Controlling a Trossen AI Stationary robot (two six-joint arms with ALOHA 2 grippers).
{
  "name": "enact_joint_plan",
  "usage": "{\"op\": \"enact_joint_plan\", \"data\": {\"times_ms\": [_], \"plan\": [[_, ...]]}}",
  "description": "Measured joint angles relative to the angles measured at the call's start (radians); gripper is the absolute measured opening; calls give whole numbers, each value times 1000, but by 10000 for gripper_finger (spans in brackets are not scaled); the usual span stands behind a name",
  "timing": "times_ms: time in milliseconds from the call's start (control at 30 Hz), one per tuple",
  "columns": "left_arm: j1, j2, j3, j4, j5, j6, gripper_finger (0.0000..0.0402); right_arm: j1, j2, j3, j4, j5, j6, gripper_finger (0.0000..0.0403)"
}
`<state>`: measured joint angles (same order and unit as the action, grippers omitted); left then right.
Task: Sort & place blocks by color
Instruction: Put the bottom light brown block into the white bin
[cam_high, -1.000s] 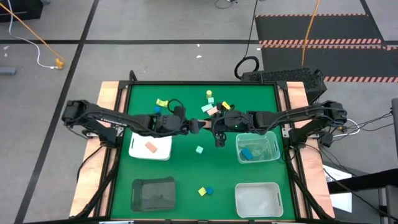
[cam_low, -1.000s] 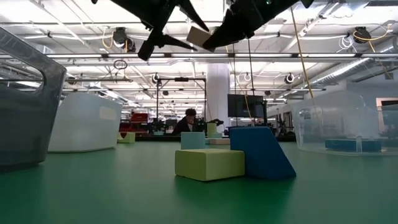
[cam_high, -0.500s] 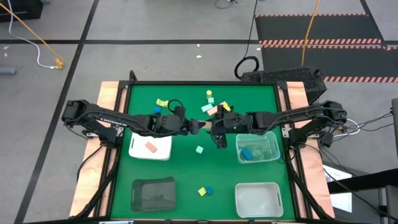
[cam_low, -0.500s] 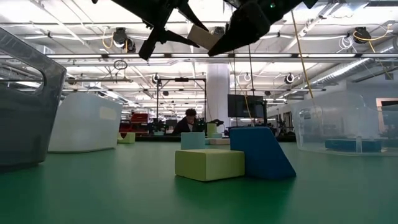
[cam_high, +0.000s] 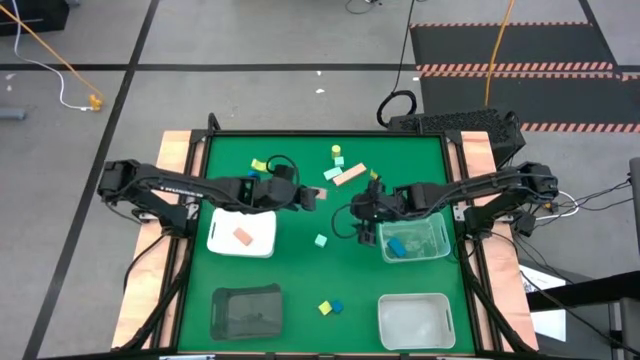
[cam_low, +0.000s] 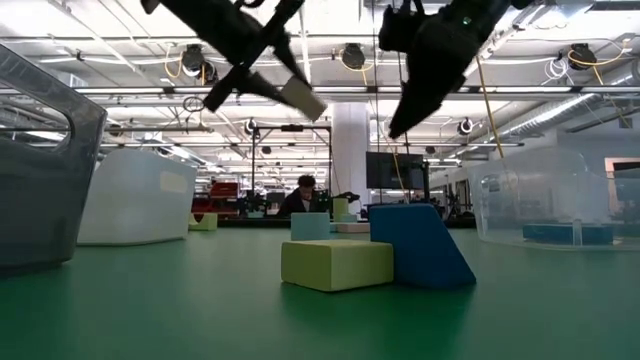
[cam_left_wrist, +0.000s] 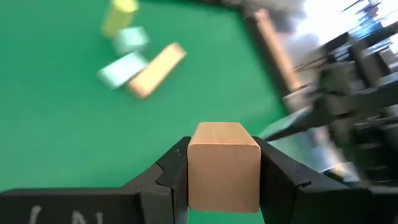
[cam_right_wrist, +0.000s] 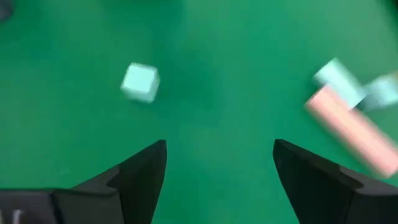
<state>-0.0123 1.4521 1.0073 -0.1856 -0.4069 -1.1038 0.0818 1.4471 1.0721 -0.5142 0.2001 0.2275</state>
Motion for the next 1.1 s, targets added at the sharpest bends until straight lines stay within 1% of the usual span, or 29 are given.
{"op": "enact_joint_plan", "data": {"times_ms": [100,233,300,400,433,533,667,767,833,933,1100], "plan": [[15,-36,0,-143,49,-8,133,14,0,-1,-23,-47,73,275],[6,-116,0,-299,67,-21,133,36,0,-3,32,-44,127,270],[-9,-160,1,-359,67,-25,133,42,0,-22,135,-44,146,270],[-43,-236,1,-529,69,-46,133,46,0,-84,340,-45,202,269],[-57,-261,2,-573,69,-74,133,47,0,-107,414,-45,226,269],[-111,-311,0,-776,70,-171,133,47,1,-188,617,-45,297,269],[-194,-336,0,-973,81,-322,133,47,6,-289,817,-44,351,269],[-255,-328,0,-1053,121,-385,139,48,7,-350,968,-44,373,269],[-287,-314,-5,-1095,130,-422,146,51,7,-376,1052,-37,387,269],[-322,-305,-32,-1093,129,-467,147,51,7,-390,1174,-19,390,269],[-347,-286,-106,-1064,120,-513,135,51,6,-393,1335,-17,381,269]]}}
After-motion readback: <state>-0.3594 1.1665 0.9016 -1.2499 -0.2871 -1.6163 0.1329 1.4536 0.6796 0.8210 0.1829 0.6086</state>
